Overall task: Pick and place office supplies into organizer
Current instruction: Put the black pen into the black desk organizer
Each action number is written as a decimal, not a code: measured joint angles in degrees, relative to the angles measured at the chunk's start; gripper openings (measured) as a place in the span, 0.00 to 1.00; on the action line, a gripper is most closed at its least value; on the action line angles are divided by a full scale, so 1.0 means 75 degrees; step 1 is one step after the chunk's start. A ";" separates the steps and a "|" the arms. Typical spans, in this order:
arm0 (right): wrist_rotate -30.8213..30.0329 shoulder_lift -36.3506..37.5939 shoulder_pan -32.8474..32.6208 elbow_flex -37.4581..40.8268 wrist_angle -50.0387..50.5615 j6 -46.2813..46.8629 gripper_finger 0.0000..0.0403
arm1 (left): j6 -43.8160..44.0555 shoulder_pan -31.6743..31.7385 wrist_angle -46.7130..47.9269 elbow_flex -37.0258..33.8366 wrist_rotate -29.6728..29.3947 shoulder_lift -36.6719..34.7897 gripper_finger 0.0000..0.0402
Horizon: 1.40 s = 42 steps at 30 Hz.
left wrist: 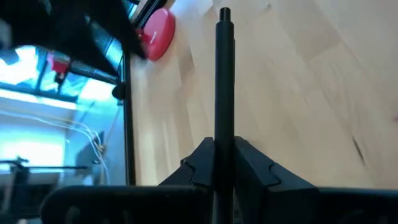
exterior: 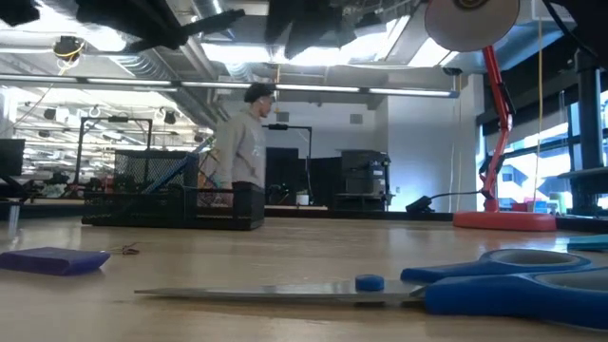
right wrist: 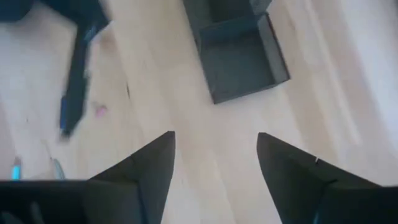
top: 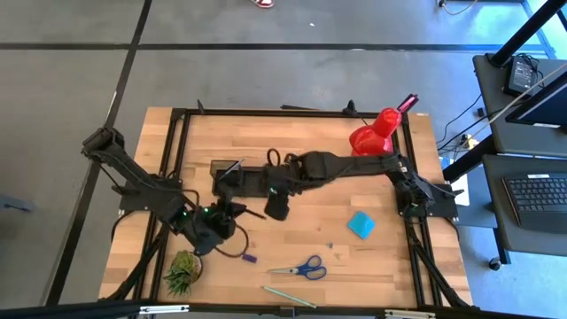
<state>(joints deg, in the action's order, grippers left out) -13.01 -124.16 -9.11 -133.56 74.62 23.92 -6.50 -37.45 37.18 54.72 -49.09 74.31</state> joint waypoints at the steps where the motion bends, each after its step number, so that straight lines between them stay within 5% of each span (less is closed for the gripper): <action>1: -0.0276 0.0027 -0.0113 -0.0051 0.0099 0.0072 0.57 | 0.0072 0.0039 0.0084 0.0000 0.0082 -0.0154 0.08; 8: -0.0883 0.0096 -0.0907 -0.0053 0.0663 -0.0219 0.57 | 0.0100 0.0682 -0.0238 -0.0082 0.1182 -0.1562 0.08; 18: -0.1110 0.0096 -0.1681 0.0034 0.0371 -0.1288 0.57 | -0.0624 0.1904 -0.2416 -0.1831 0.2667 -0.4010 0.07; 29: 0.0147 0.0272 -0.1403 0.1260 -0.2128 -0.3049 0.57 | -0.0222 0.2395 -0.2603 -0.2127 0.3003 -0.5179 0.09; 33: 0.0194 0.0928 -0.1303 0.2465 -0.3559 -0.3401 0.57 | -0.0226 0.2396 -0.2559 -0.2127 0.3088 -0.5217 0.08; 42: 0.0740 0.3528 -0.1037 0.7670 -0.8584 -0.3213 0.57 | -0.0359 0.2695 -0.2569 -0.2130 0.3091 -0.5211 0.07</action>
<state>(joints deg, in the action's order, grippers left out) -7.46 -97.70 -16.88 -76.03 10.24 -0.19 -9.19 -17.24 17.91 38.74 -25.91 35.22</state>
